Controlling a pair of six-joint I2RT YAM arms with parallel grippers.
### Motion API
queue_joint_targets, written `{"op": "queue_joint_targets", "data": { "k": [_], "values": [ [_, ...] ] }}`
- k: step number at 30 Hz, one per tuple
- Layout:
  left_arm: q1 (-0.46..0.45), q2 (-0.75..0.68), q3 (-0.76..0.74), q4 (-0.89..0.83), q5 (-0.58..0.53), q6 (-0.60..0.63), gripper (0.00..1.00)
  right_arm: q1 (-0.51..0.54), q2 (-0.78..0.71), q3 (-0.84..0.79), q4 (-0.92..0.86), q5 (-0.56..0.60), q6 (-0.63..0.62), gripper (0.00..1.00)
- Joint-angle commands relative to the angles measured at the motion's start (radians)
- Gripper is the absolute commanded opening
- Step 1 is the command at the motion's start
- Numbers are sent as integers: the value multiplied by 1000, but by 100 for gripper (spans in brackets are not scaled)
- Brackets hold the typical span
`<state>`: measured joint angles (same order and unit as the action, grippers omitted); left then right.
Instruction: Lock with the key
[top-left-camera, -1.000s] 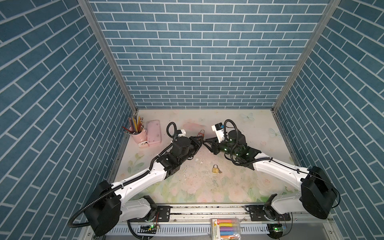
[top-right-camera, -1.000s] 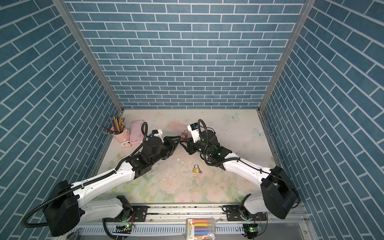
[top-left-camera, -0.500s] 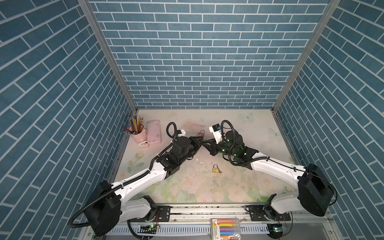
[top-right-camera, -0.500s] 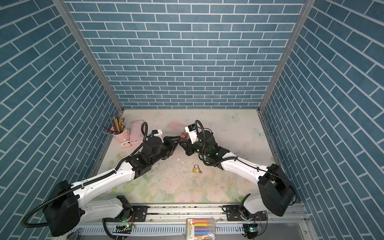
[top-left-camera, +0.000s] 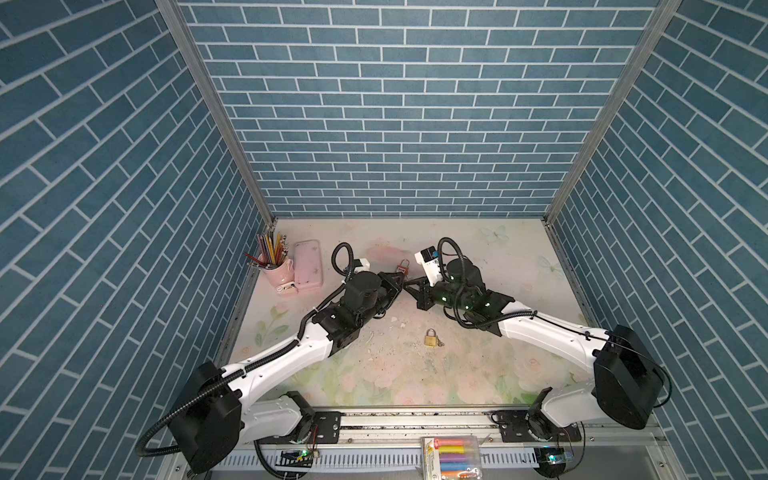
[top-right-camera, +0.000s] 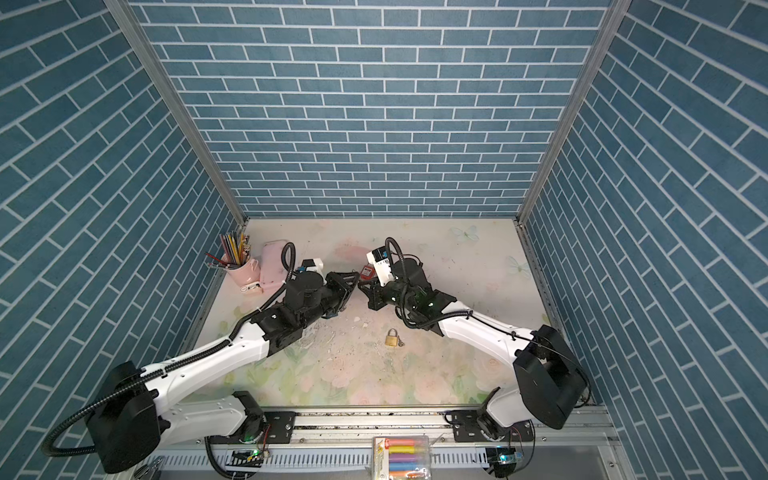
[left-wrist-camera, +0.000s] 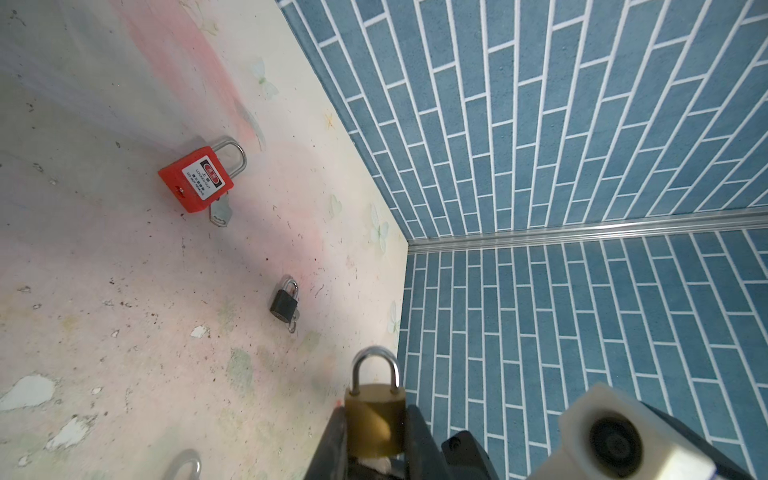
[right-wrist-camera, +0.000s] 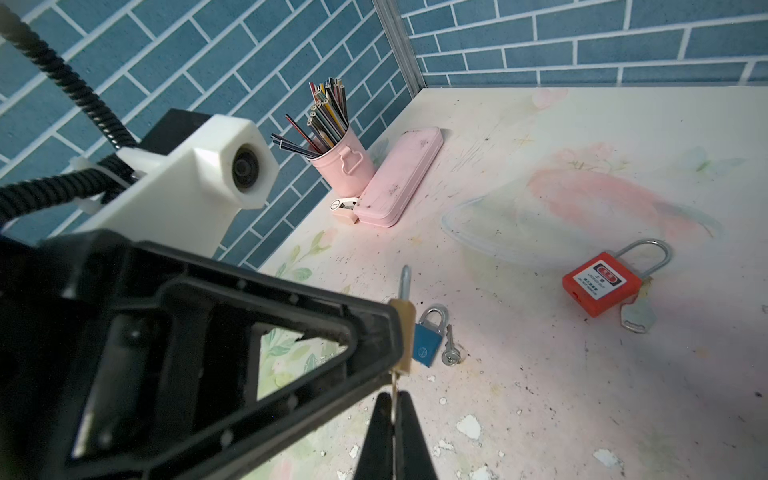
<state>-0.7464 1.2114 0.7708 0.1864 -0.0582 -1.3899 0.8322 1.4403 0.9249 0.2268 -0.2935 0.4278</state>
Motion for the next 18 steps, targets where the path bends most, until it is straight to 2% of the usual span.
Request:
{"op": "queue_joint_targets", "data": {
  "k": [1,6,12,18],
  "values": [
    [4,9,50,-28,7,37,0,11,5,34,-14,13,-46,0],
    [23,14,66,-33,9,54,0,27,-1,20,-23,12,-68,0],
    [103,15,110,-72,9,98,0,81,-57,-70,-37,70,-107,0],
    [183,4,136,-95,14,109,0,100,-178,-213,31,123,-57,0]
  ]
}}
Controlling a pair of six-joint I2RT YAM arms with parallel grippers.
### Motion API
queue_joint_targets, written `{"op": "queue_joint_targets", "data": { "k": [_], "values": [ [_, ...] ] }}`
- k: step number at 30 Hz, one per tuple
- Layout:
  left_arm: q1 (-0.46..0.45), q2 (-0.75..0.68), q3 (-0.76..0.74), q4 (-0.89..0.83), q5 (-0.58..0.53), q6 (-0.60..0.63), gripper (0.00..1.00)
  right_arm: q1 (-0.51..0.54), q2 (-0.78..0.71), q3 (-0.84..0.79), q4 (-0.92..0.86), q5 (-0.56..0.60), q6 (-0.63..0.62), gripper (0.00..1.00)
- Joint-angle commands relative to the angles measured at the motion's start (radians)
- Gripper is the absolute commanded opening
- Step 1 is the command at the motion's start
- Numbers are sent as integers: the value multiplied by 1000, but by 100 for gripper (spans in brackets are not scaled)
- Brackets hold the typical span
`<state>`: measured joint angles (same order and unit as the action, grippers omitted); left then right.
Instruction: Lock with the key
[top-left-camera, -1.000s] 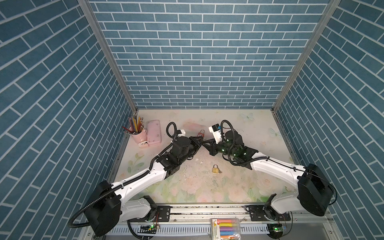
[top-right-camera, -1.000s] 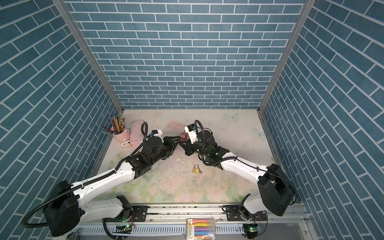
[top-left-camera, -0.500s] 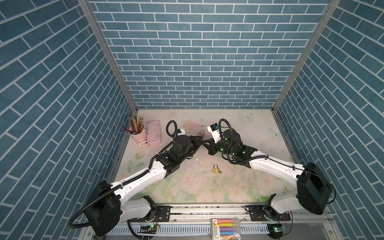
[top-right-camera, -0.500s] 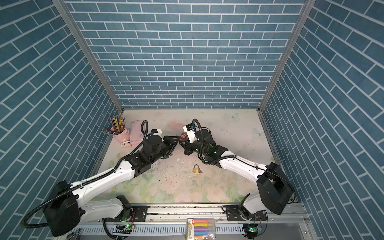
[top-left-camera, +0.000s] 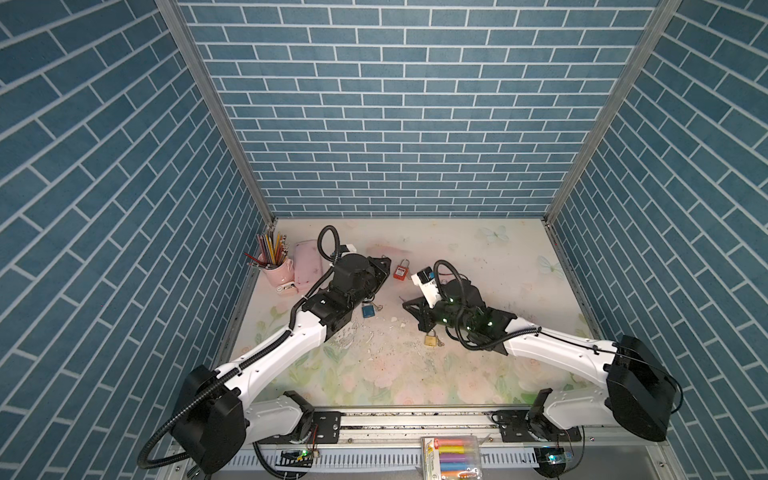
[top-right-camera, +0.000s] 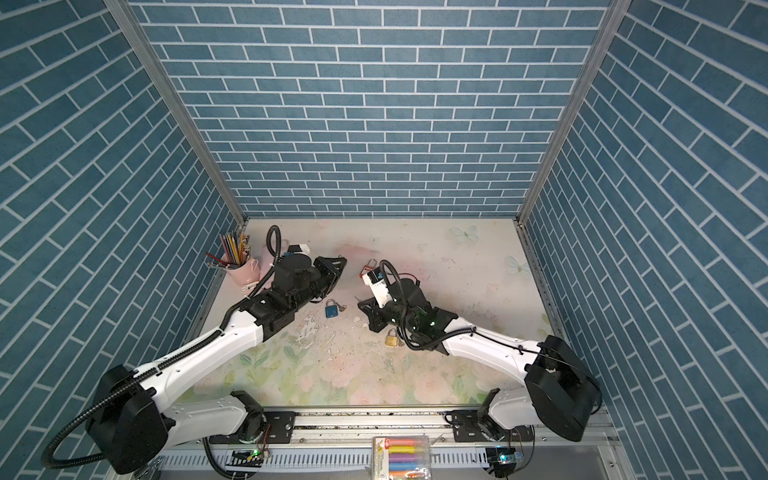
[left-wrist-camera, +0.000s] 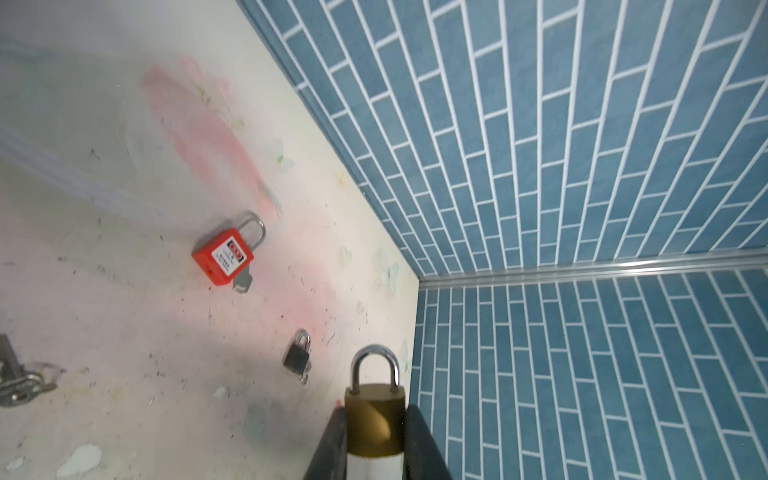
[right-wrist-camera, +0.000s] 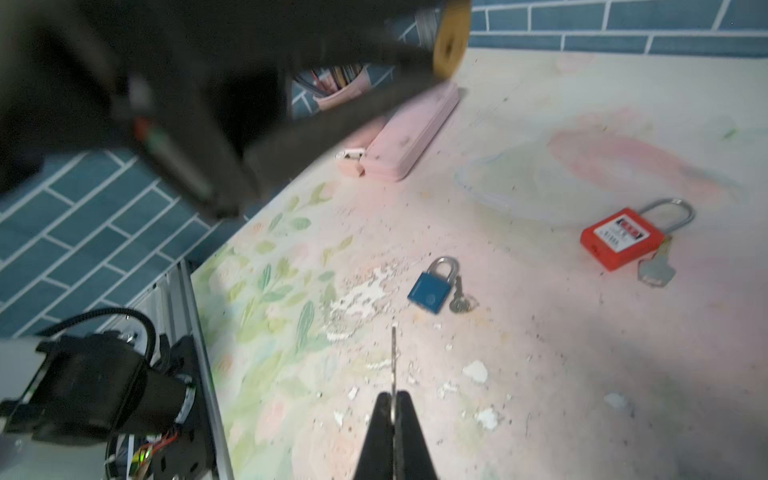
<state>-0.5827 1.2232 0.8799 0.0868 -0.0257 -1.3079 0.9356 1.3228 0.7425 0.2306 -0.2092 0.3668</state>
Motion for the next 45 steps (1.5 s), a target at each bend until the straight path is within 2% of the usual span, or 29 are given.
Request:
{"op": "queue_joint_targets", "data": {
  "k": [1,6,10,13,17,19,26,38,39,42,45],
  "values": [
    [21,-7,31,-6,-16,34,0,-4,-78,-43,25,43,12,0],
    [9,-7,44,-164,4,88,0,-4,-143,-77,-47,45,44,0],
    [-67,11,43,-384,-34,162,0,-3,-211,-125,-124,71,80,0],
    [-141,48,16,-485,-64,195,0,-4,-254,-163,-162,87,104,0],
    [-233,122,-55,-495,-74,202,0,-3,-278,-200,-175,88,121,0],
    [-249,163,-74,-490,-83,204,0,-3,-277,-208,-178,89,126,0],
    [-254,273,-56,-464,-145,244,0,-4,-231,-204,-165,71,126,0],
    [-253,391,-29,-404,-116,251,0,-3,-194,-193,-155,68,122,0],
    [-255,396,-22,-407,-118,252,1,-3,-192,-192,-157,68,120,0],
    [-255,400,-14,-413,-122,254,23,-4,-191,-190,-162,69,118,0],
    [-253,399,-12,-406,-132,256,39,-4,-192,-193,-168,73,122,0]
  ]
}}
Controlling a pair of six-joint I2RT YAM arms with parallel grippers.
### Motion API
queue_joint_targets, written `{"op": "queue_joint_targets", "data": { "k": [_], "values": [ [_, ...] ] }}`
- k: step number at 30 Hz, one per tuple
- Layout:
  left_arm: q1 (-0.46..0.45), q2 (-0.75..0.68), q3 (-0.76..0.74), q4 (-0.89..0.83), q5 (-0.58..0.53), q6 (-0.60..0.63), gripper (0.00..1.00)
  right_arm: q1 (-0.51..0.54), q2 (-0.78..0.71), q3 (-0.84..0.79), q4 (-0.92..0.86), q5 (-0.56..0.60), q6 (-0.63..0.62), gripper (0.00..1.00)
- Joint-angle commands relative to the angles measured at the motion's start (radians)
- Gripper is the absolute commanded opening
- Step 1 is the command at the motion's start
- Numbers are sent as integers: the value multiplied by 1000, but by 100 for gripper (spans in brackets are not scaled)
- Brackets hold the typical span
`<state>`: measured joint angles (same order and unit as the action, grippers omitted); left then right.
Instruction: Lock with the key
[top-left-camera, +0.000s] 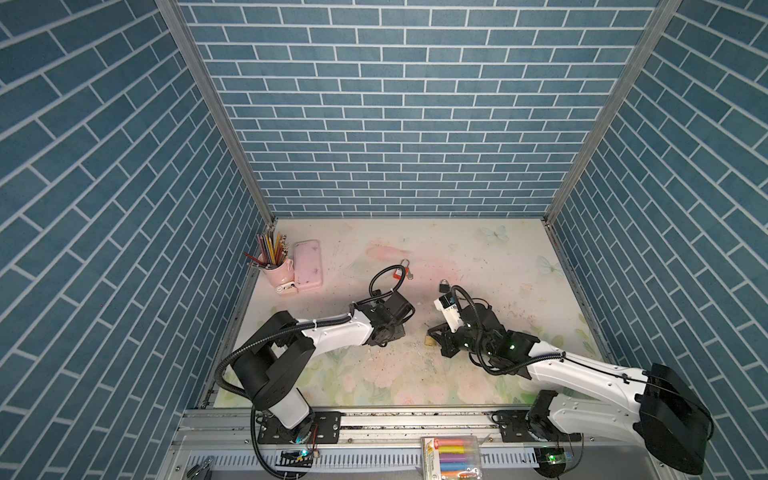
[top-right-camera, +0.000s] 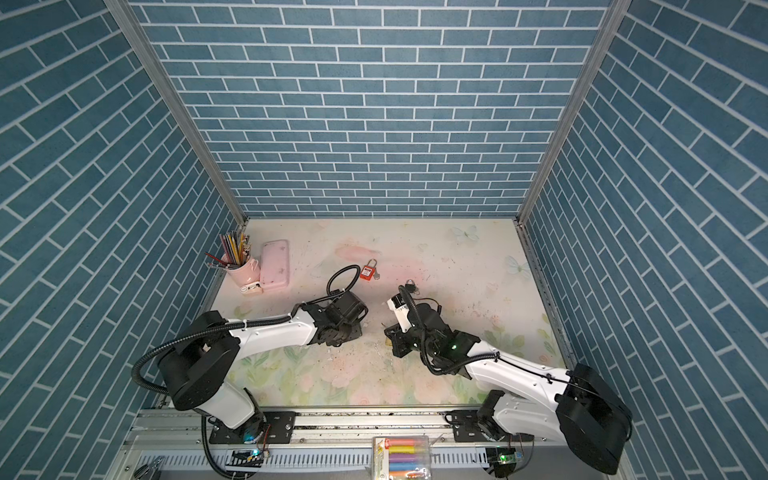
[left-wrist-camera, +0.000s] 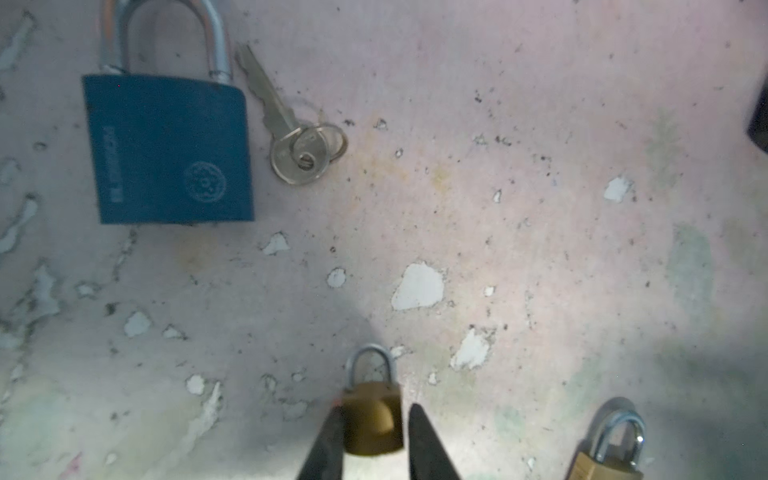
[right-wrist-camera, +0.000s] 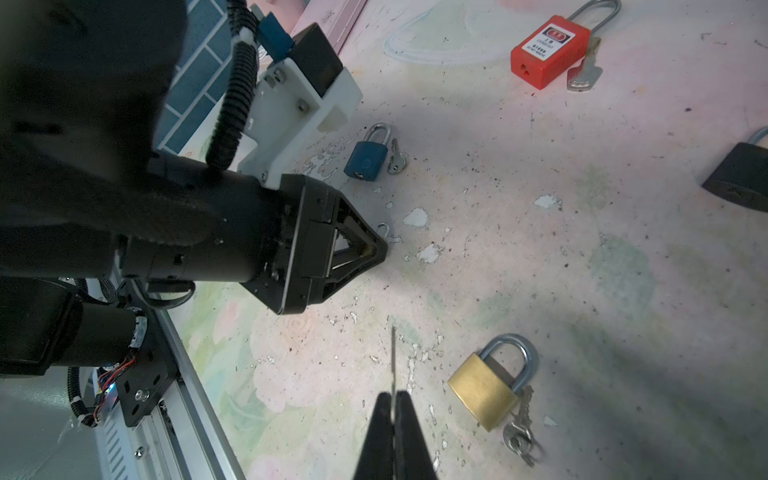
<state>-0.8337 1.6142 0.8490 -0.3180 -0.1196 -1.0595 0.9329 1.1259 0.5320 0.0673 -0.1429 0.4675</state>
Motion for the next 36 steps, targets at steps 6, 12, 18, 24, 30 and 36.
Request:
{"op": "queue_joint_targets", "data": {
  "k": [6,12,18,24,30,36],
  "values": [
    [-1,-15,24,-21,-58,10,57,-1,6,17,-14,13,37,0],
    [13,-156,19,5,-85,46,61,-2,40,45,-23,14,47,0],
    [58,-300,12,-61,-127,51,61,-2,119,103,-22,-3,47,0],
    [279,-451,-30,-56,-54,251,75,-3,289,217,-43,-58,67,0],
    [477,-551,-54,-51,5,402,87,-2,484,340,-70,-130,75,0],
    [629,-627,-108,-2,118,412,87,-3,640,455,-102,-178,71,0]
  ]
}}
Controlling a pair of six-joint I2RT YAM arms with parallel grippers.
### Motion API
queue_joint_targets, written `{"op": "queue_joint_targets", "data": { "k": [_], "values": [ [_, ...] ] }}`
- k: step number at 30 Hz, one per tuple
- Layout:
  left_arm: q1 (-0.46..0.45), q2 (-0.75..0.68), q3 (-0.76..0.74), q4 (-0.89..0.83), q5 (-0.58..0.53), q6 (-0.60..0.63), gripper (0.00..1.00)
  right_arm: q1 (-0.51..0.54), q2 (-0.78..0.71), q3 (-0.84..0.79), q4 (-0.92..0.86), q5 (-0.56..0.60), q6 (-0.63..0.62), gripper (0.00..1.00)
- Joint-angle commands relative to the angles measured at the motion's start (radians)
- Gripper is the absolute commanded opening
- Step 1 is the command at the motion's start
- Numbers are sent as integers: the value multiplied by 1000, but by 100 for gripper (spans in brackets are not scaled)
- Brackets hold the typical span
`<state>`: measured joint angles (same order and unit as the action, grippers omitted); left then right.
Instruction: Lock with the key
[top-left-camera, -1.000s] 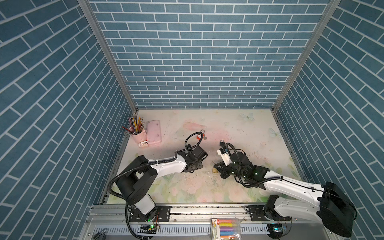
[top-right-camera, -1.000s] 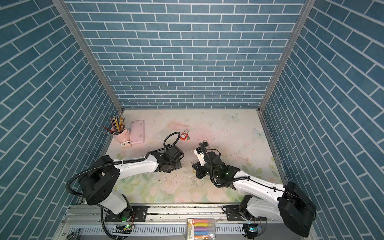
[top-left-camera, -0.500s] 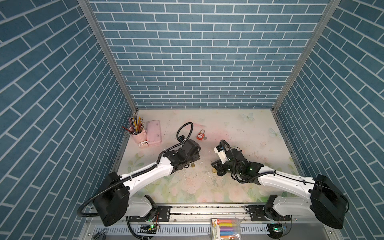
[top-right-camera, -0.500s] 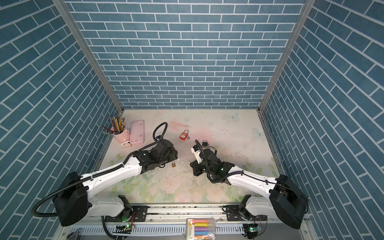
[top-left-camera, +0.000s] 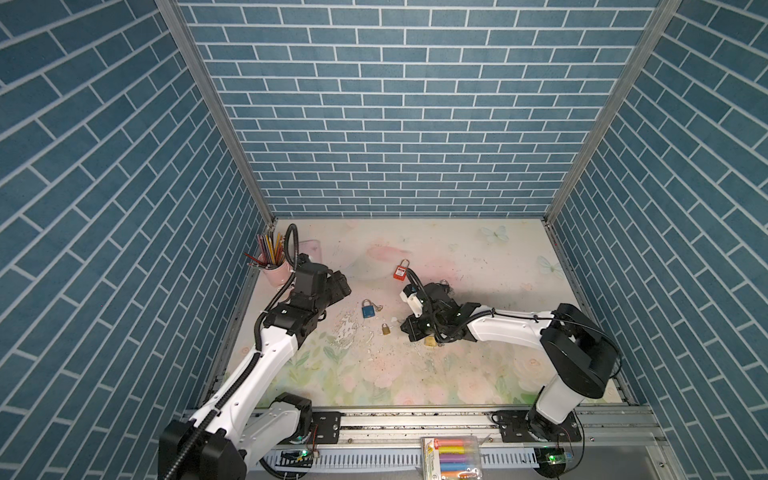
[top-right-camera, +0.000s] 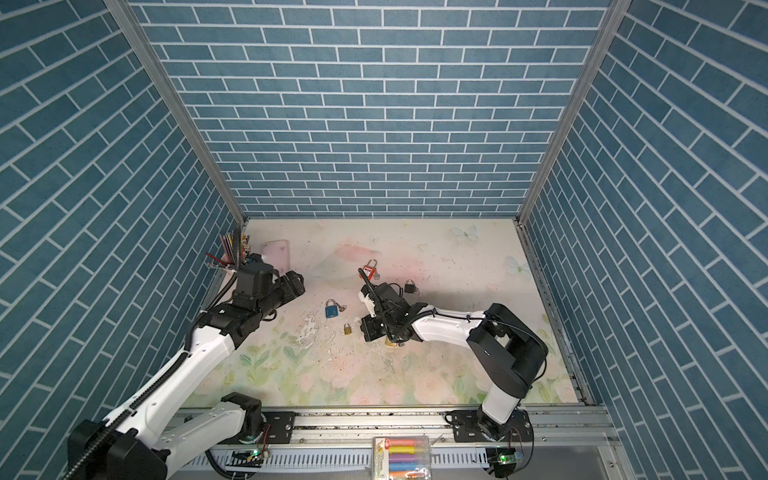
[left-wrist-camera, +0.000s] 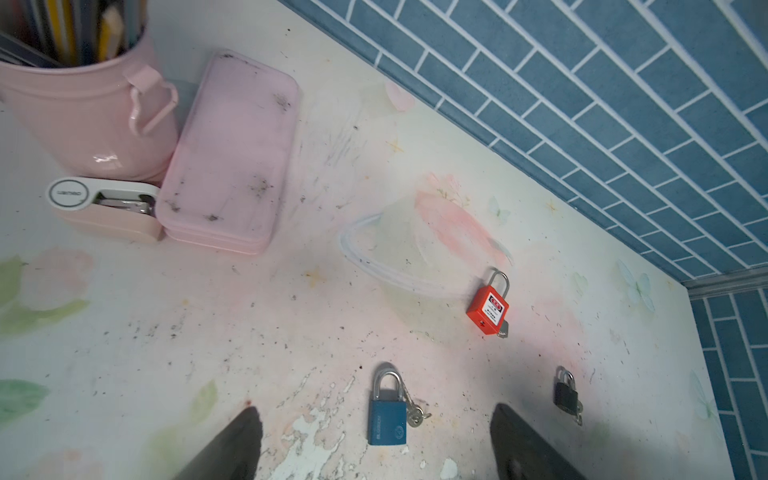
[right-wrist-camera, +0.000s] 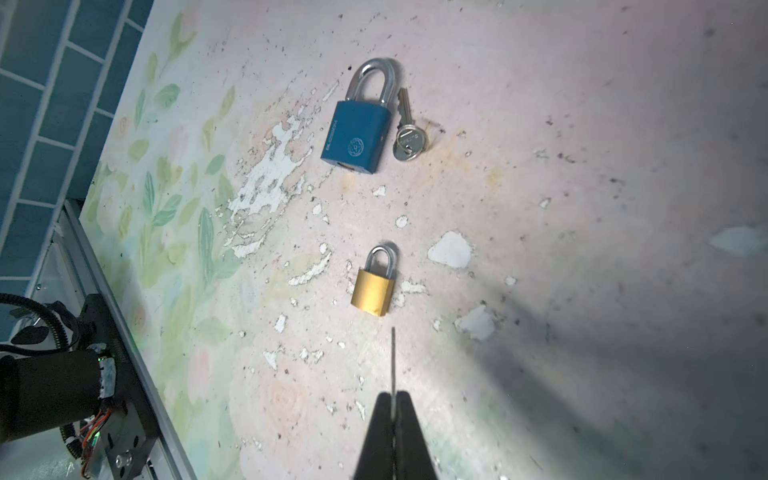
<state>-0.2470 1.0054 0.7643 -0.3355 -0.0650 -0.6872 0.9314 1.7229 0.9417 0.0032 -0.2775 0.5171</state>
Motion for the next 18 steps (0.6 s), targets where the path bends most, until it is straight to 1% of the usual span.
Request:
{"op": "queue_joint_targets", "data": {
  "k": [1,8,18],
  "values": [
    [58,-21,-26,18,74,42,87,-1,64,60,-41,-51,23,0],
    [70,-24,-22,12,78,84,87,-2,155,123,-75,-72,12,0],
    [68,-37,-48,22,93,60,87,-1,206,166,-112,-63,-9,0]
  ]
}}
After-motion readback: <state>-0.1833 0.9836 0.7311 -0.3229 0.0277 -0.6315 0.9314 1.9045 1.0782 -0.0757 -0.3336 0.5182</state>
